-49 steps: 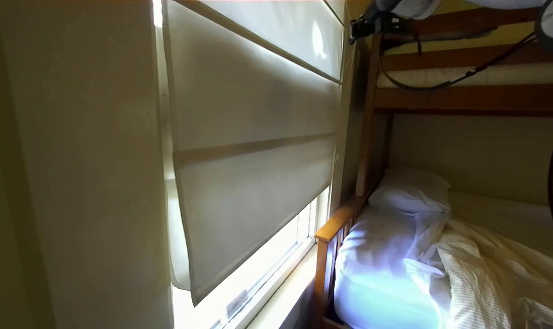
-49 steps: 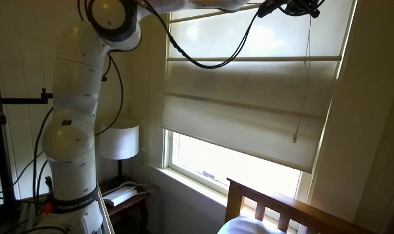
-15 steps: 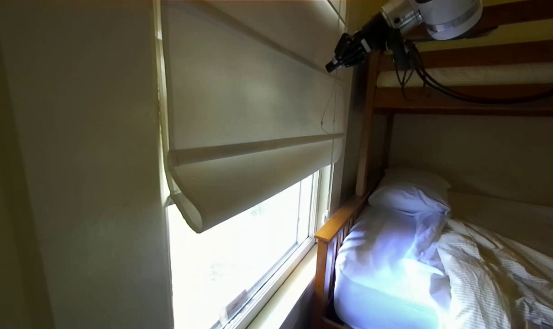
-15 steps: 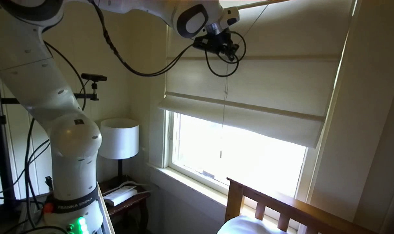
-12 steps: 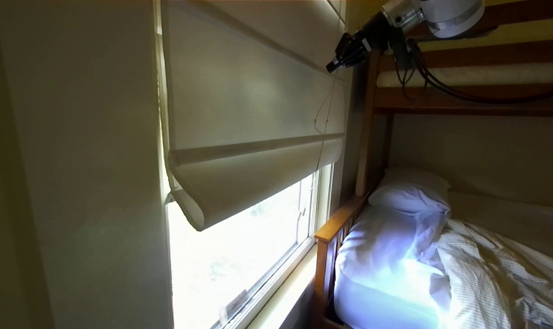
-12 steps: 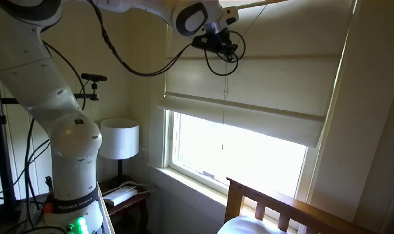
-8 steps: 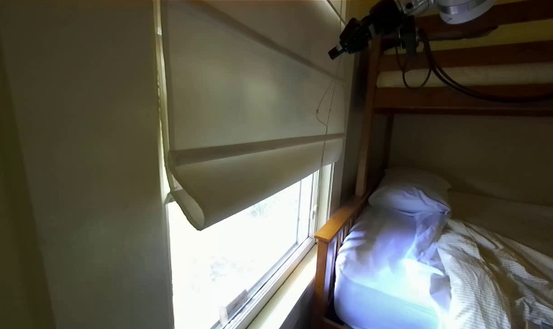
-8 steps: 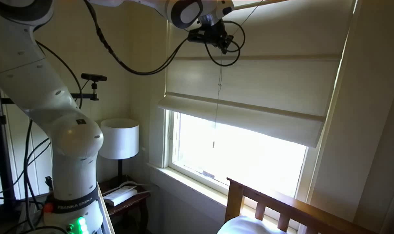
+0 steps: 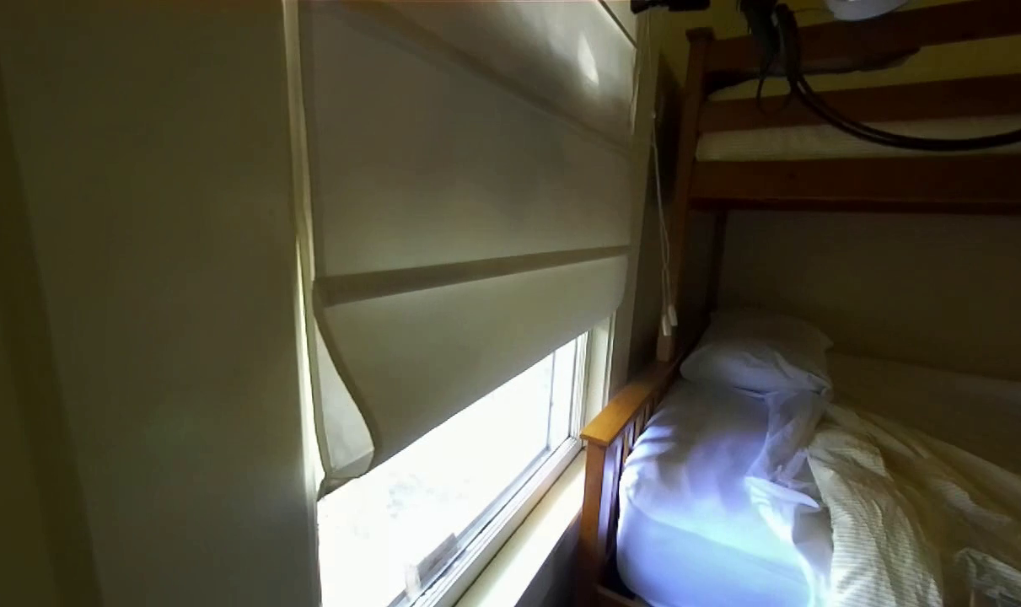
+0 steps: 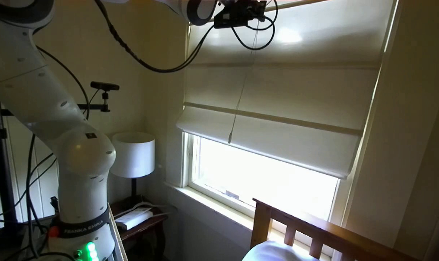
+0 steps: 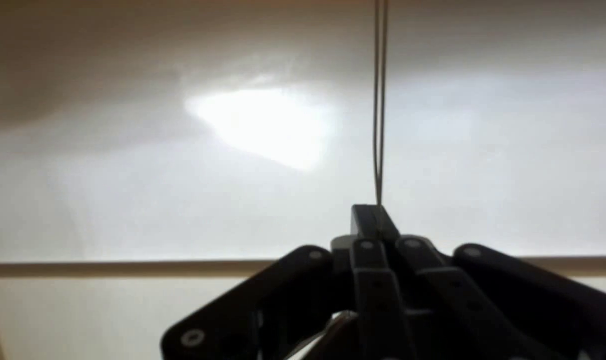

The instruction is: Close the blinds of the window

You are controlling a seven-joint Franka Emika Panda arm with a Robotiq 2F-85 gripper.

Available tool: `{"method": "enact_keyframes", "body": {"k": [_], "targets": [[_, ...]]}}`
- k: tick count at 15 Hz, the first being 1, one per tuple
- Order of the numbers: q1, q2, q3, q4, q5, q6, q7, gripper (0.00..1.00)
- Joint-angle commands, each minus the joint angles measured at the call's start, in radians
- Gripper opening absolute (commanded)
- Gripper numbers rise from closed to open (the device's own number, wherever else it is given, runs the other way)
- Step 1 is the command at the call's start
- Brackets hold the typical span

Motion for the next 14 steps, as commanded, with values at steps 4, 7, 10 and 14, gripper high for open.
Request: {"method": "enact_keyframes", "body": {"k": [4, 7, 10, 14], "targets": [[-0.149, 0.193, 0.067, 0.216, -0.008, 0.293, 0.108, 0.0], [-0.302, 0.277, 0.144, 0.318, -0.029, 0.387, 0.187, 0.34], [-0.486, 0.316, 0.262, 0.352, 0.019, 0.454, 0.186, 0.55], [-0.773, 0.197, 0.44, 0.141, 0.099, 0.412, 0.099, 0.83]]}}
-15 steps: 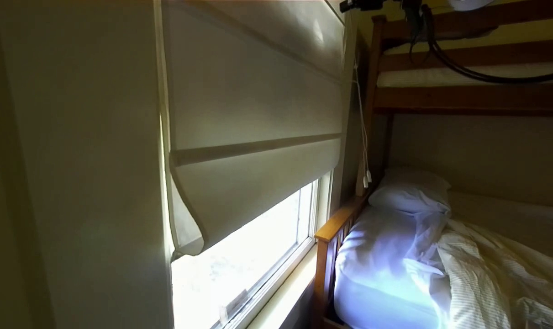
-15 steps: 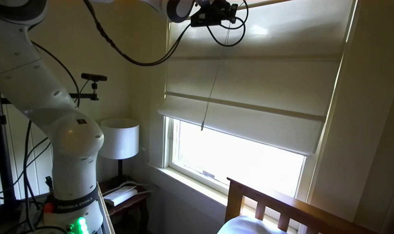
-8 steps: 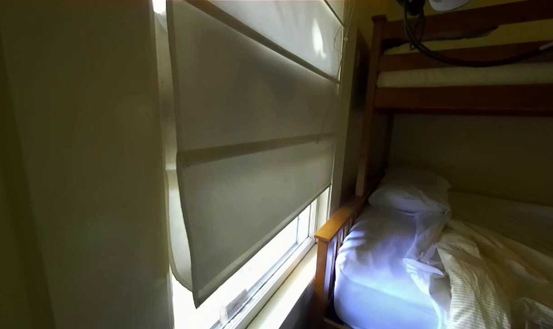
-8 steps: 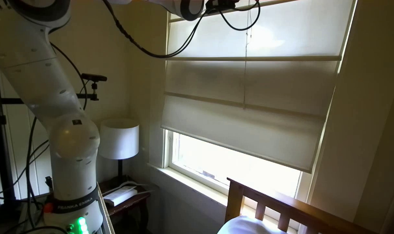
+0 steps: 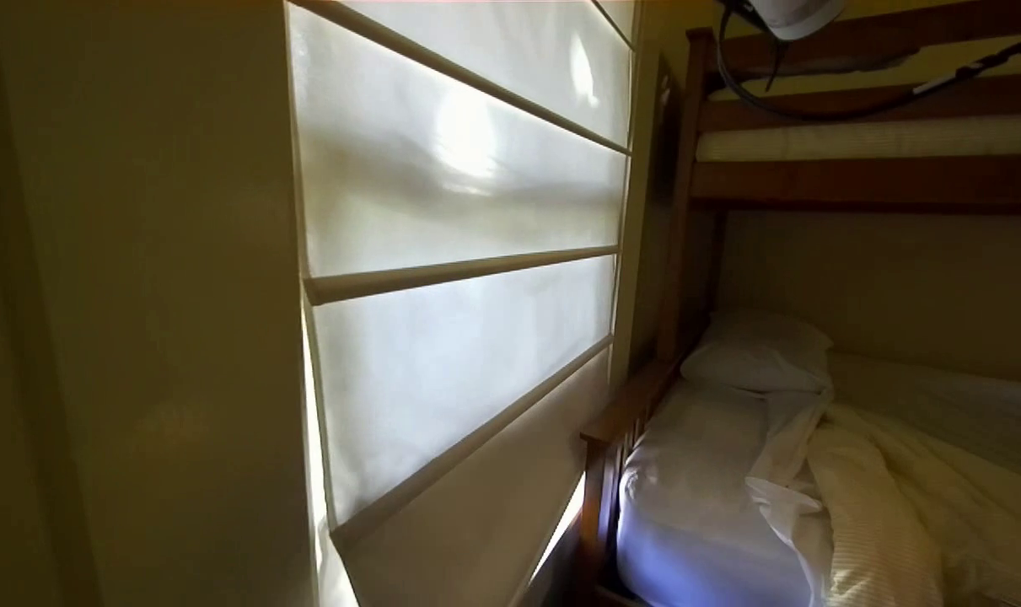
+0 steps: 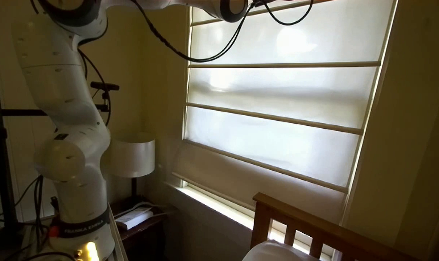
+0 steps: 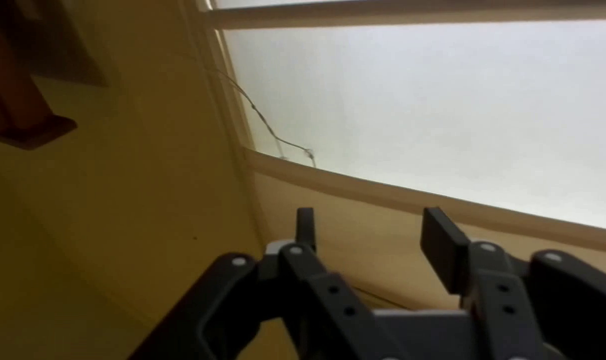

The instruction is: Close the blinds of the window

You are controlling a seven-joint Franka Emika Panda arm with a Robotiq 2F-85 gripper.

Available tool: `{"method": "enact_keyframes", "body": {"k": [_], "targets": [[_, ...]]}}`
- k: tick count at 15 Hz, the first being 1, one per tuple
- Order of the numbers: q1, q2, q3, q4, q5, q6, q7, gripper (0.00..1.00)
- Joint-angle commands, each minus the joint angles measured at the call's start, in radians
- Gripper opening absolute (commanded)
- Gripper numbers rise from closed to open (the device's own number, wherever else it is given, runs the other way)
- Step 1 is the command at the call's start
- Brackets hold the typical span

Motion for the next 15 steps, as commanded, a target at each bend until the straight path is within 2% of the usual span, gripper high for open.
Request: {"method": "enact_keyframes", "body": {"k": [1, 2, 4, 5, 7, 8, 9, 12, 14, 15], "targets": [[-0.239, -0.125, 0.15, -0.203, 0.054, -0.032, -0.075, 0.89], [-0.293, -0.156, 0.177, -0.254, 0.049, -0.034, -0.088, 0.95], [-0.32, -0.229, 0.17, -0.351, 0.034, -0.109, -0.092, 1.0], [-0.228, -0.248, 0.104, -0.379, 0.028, -0.171, -0.08, 1.0], [-0.169, -0.287, 0.063, -0.428, 0.053, -0.271, -0.079, 1.0], [-0.092, -0.302, -0.015, -0.468, -0.098, -0.31, 0.047, 1.0], [-0.046, -0.317, -0.051, -0.492, -0.123, -0.359, 0.051, 1.0], [-0.015, -0.36, -0.135, -0.559, -0.29, -0.511, 0.059, 1.0], [0.002, -0.356, -0.185, -0.564, -0.371, -0.619, 0.051, 1.0], [0.027, -0.32, -0.191, -0.531, -0.368, -0.54, 0.084, 1.0]]}}
